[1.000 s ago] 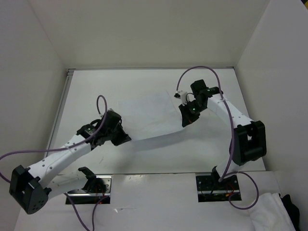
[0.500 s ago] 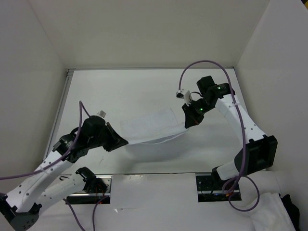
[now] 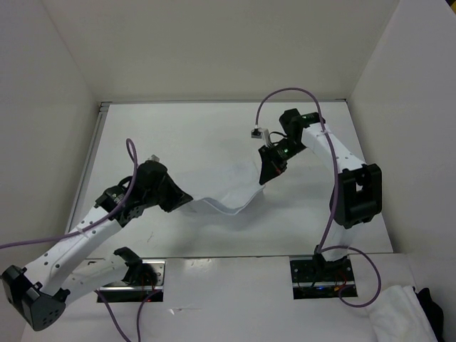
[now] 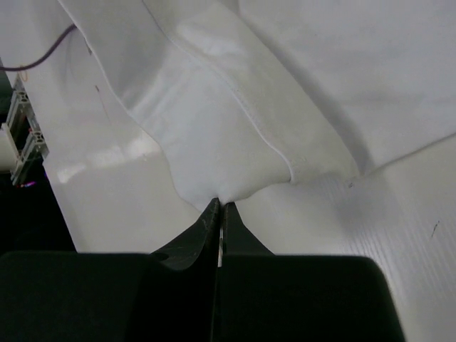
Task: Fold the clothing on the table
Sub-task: Fold the skirt
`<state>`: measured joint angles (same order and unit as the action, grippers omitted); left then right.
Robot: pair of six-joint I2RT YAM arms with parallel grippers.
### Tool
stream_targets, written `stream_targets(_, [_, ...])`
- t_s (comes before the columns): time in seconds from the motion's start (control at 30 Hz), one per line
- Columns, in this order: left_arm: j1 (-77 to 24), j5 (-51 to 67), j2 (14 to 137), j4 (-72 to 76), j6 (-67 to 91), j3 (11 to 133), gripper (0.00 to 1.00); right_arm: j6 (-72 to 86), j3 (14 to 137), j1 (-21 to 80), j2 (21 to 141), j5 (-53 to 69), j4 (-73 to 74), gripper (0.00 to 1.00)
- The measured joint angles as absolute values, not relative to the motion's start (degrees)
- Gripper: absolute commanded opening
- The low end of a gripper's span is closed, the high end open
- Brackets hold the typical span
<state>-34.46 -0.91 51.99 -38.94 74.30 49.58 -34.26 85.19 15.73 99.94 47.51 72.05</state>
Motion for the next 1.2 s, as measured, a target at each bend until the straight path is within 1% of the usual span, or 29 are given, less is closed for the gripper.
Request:
stream_targets(0.13, [-32.3, -3.1, 51.9, -39.9, 75.9, 49.6, 0.02, -32.7, 87.2, 13.2, 100.5, 49.4, 70.6, 0.00])
stream_targets(0.3, [-28.4, -4.6, 53.6, -39.8, 76.7, 49.7, 0.01, -31.6, 90.3, 9.0, 107.4, 51.5, 68.8, 0.00])
stream_targets(0.4, [-26.4, -5.0, 57.8, -39.8, 76.1, 50.7, 0.01, -30.4, 90.4, 7.7, 112.2, 52.2, 67.5, 0.00])
stream_targets(0.5, [-23.9, -5.1, 62.9, -39.3, 74.0, 52.2, 0.03, -28.3, 90.4, 7.2, 115.3, 52.6, 65.3, 0.00])
stream_targets(0.67, [-20.7, -5.0, 70.3, -38.1, 70.4, 55.0, 0.05, -23.5, 90.6, 7.3, 115.7, 53.5, 59.6, 0.00])
stream_targets(0.83, [-18.9, -4.3, 74.8, -36.6, 67.8, 56.9, 0.05, -20.4, 91.5, 7.2, 115.8, 53.9, 56.5, 0.00])
stream_targets(1.0, [-18.3, -3.4, 75.3, -36.2, 67.2, 57.0, 0.05, -21.3, 92.4, 6.9, 115.7, 54.5, 57.5, 0.00])
stream_targets(1.03, [-18.2, -2.9, 75.1, -36.2, 67.2, 57.0, 0.03, -22.2, 92.4, 6.8, 115.7, 54.4, 58.3, 0.00])
stream_targets(1.07, [-18.2, -2.3, 74.6, -36.2, 67.2, 57.0, 0.00, -23.3, 92.4, 6.7, 115.7, 54.2, 59.5, 0.00])
stream_targets(1.2, [-19.1, 0.1, 69.7, -37.0, 67.7, 56.8, 0.00, -29.6, 91.1, 6.5, 114.0, 53.0, 66.3, 0.00])
